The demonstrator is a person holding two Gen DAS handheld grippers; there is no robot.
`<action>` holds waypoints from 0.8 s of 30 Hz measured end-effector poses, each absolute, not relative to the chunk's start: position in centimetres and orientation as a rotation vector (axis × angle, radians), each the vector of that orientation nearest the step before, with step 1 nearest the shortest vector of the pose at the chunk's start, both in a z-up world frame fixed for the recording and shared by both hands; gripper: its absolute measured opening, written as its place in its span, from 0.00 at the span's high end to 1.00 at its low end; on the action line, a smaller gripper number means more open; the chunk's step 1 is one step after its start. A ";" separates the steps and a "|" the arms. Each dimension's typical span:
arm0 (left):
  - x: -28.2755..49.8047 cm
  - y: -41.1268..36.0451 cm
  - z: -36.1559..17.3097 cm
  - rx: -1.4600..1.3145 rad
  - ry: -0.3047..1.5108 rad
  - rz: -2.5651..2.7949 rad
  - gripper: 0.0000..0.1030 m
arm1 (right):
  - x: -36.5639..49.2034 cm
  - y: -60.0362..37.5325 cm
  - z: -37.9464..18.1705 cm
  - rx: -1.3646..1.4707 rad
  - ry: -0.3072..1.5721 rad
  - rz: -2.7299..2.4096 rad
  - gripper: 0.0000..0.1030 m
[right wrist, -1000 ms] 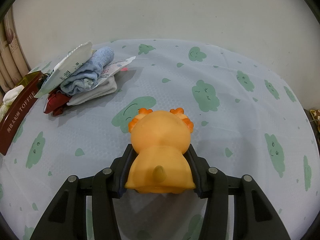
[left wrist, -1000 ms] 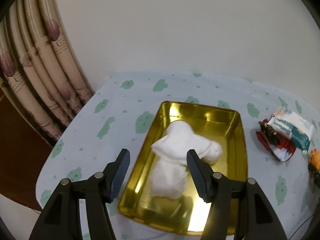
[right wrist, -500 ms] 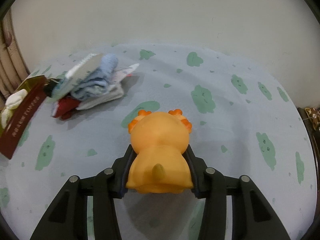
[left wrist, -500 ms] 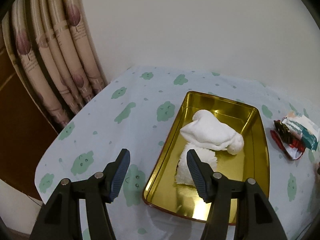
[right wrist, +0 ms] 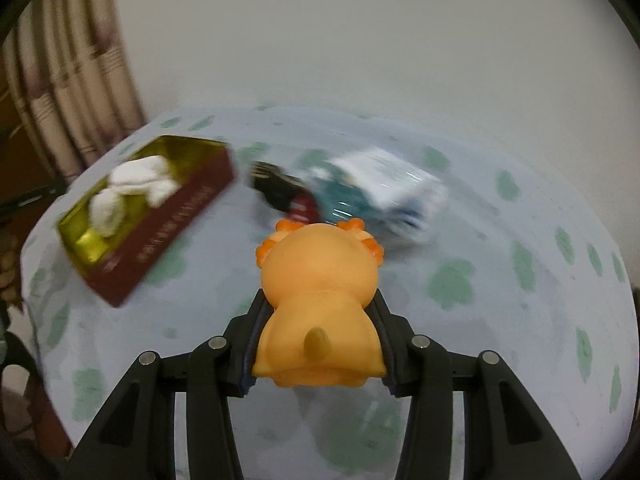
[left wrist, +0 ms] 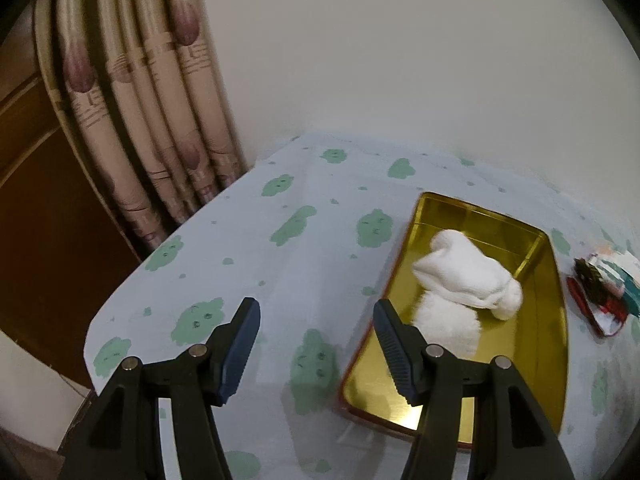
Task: Organize soft objects
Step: 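Carry the orange toy toward the tin with the right gripper while the left withdraws, then lower the orange toy into the tin and open the right gripper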
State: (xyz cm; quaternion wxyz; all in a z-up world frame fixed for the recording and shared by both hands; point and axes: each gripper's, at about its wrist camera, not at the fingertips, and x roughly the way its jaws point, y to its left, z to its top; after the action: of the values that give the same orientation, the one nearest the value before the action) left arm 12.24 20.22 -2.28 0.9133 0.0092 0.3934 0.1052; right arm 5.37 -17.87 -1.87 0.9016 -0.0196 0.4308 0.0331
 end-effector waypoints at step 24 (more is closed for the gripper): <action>12.4 23.6 -2.5 -0.111 0.814 0.288 0.41 | 14.6 1.3 -3.0 -0.204 0.912 0.378 0.58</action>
State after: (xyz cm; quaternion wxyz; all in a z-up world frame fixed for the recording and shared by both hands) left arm 12.40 23.62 -2.52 0.9067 -0.0540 0.3943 0.1395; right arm 14.60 1.32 -3.03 0.8757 -0.0978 0.4367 0.1812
